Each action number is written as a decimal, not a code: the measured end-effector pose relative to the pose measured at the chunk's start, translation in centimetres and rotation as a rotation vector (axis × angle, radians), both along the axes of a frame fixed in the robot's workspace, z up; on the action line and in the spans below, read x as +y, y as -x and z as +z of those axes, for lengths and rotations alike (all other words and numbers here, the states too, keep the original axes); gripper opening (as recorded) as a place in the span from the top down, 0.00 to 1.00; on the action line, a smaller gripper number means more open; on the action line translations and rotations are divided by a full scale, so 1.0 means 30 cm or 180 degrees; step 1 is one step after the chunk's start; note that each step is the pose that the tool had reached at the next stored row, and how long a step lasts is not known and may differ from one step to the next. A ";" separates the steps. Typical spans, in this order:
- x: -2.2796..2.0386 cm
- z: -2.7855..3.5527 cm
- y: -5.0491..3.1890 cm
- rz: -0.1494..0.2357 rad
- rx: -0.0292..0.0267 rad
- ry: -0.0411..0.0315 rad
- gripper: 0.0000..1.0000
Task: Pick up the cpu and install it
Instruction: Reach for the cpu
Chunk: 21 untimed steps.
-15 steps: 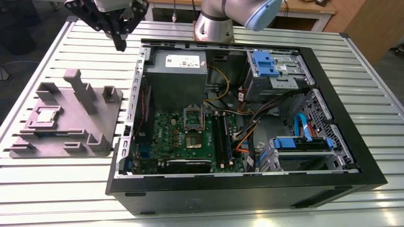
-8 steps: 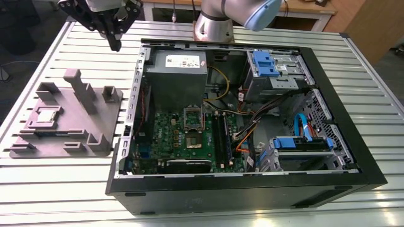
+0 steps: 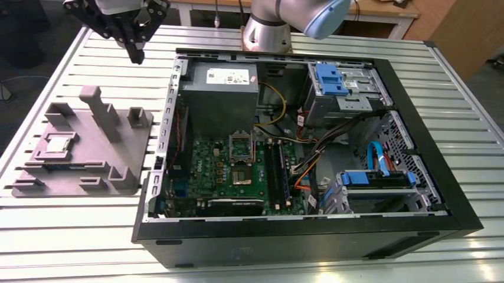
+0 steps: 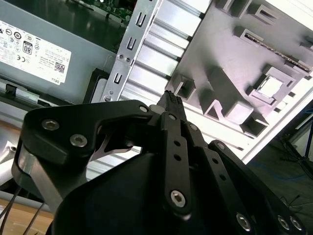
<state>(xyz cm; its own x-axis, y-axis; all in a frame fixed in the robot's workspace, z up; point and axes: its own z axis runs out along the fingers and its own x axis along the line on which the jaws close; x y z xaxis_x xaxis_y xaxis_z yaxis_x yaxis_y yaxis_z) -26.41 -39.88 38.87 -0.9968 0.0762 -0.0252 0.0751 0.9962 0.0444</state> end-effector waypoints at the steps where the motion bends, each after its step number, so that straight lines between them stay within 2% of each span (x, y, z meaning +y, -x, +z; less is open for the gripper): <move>1: 0.000 0.000 0.004 0.0000 0.0000 0.0000 0.90; 21: 0.000 -0.002 0.073 0.0000 0.0000 0.0000 0.90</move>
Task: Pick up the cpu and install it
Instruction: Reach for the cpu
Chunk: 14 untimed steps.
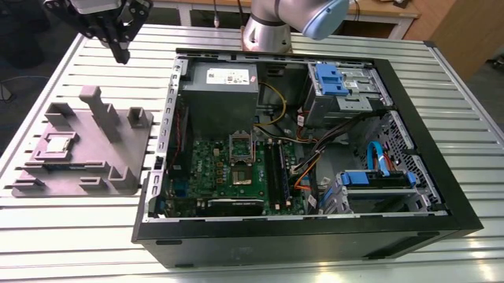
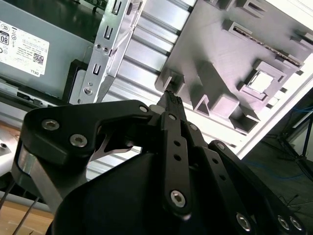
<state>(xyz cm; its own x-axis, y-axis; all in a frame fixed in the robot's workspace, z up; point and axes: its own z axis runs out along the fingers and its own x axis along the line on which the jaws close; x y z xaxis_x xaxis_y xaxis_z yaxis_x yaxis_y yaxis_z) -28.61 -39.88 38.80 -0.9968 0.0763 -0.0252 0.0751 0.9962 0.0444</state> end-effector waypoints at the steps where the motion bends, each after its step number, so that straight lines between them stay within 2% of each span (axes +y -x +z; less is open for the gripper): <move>1: 0.000 0.000 0.003 0.0000 0.0000 0.0000 0.90; 14: 0.000 -0.001 0.046 0.0000 0.0000 0.0000 0.90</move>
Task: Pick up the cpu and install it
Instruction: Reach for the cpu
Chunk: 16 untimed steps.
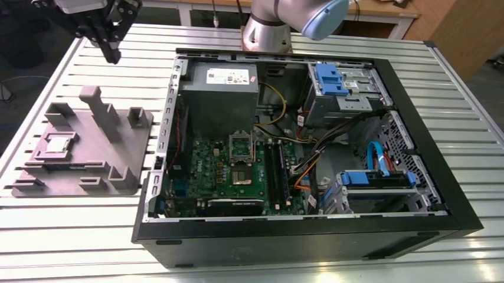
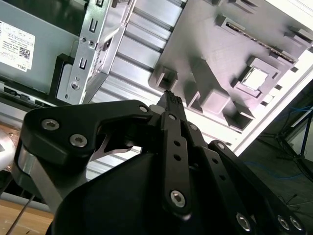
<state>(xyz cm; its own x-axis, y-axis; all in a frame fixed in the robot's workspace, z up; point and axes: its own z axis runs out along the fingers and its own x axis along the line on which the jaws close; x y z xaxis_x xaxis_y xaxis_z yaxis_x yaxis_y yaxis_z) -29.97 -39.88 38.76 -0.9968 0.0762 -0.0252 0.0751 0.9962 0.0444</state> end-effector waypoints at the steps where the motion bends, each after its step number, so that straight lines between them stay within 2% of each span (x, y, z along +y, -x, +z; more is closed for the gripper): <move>1: 0.000 0.000 0.003 0.0000 0.0000 0.0000 0.90; 16: 0.000 -0.001 0.050 0.0000 0.0000 0.0000 0.90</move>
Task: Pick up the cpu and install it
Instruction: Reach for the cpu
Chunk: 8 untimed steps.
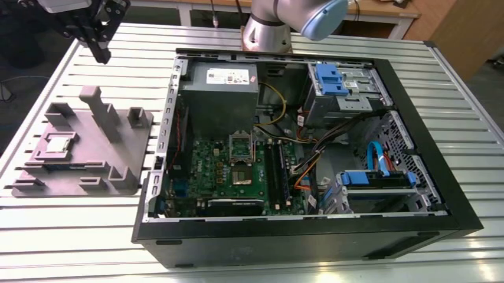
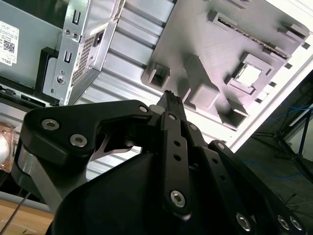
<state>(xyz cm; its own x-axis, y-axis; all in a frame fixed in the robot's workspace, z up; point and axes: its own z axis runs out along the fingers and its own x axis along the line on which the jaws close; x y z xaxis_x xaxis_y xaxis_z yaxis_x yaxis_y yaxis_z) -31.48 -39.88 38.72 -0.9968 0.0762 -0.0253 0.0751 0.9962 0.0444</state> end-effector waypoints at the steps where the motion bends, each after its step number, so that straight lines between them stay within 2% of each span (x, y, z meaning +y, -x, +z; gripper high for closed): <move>1: 0.000 0.000 0.003 0.0000 0.0000 0.0000 0.90; 8: 0.000 -0.001 0.025 0.0000 0.0000 0.0000 0.90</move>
<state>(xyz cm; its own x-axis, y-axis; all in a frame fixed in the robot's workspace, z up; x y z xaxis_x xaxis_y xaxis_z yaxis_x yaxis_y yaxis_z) -32.22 -39.88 38.70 -0.9968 0.0762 -0.0252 0.0750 0.9962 0.0444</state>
